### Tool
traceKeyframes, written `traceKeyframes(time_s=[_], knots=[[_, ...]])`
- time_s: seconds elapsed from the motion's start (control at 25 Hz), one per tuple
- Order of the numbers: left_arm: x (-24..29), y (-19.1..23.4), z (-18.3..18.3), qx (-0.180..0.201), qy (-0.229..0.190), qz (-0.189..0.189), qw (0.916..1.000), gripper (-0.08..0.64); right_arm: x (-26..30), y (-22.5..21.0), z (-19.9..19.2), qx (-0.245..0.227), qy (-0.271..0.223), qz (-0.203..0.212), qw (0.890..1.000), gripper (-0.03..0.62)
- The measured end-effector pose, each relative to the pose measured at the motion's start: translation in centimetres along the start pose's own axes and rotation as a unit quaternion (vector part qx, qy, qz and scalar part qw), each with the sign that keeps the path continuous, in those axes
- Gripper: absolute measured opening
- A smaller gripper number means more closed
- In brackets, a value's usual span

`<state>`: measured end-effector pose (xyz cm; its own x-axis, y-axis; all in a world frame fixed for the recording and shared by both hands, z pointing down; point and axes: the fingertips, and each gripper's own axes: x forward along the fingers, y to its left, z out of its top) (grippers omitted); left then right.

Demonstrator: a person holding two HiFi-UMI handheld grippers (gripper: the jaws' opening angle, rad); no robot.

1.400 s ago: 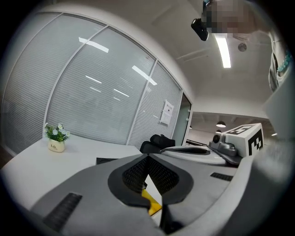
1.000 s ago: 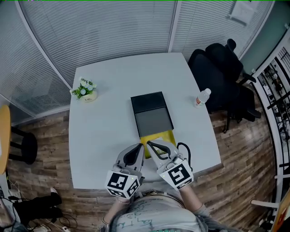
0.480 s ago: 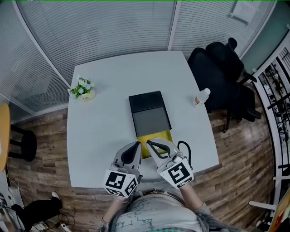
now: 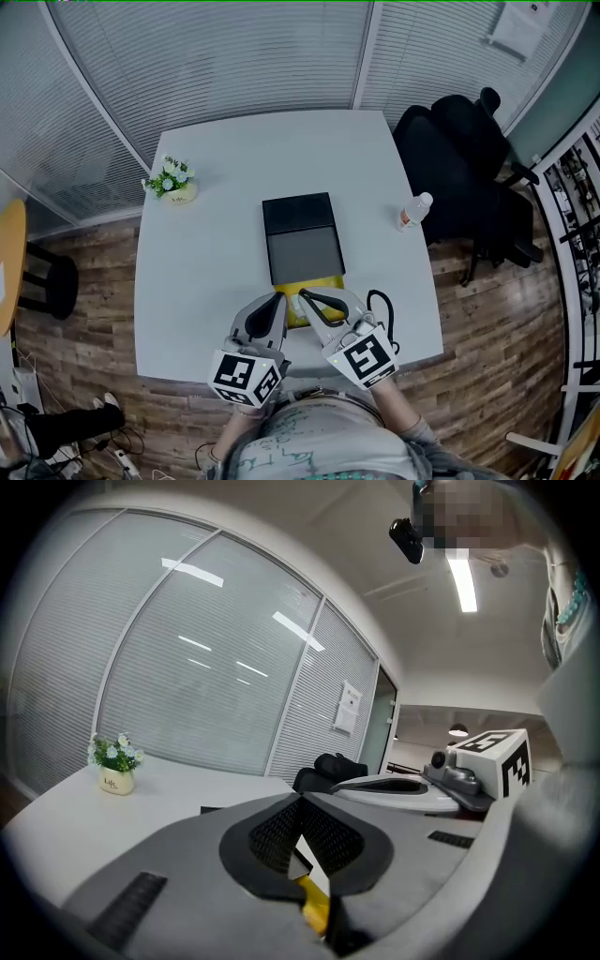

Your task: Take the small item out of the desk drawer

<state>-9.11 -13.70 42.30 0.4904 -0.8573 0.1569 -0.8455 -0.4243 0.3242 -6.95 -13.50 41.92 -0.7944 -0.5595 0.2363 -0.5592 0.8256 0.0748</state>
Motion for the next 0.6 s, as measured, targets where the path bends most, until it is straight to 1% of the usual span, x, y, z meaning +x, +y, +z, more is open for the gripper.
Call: traceKeyframes(time_s=[0.24,0.6], knots=[[0.7,-0.5,0.2,0.009,-0.003,0.009,0.9999,-0.003,-0.3,-0.8,0.2,0.001,0.0,0.008,1.0,0.003],[1.3,-0.6,-0.3,0.004,0.004,0.01,0.9999,-0.003,-0.1,-1.2,-0.9,-0.01,0.006,0.015,1.0,0.003]])
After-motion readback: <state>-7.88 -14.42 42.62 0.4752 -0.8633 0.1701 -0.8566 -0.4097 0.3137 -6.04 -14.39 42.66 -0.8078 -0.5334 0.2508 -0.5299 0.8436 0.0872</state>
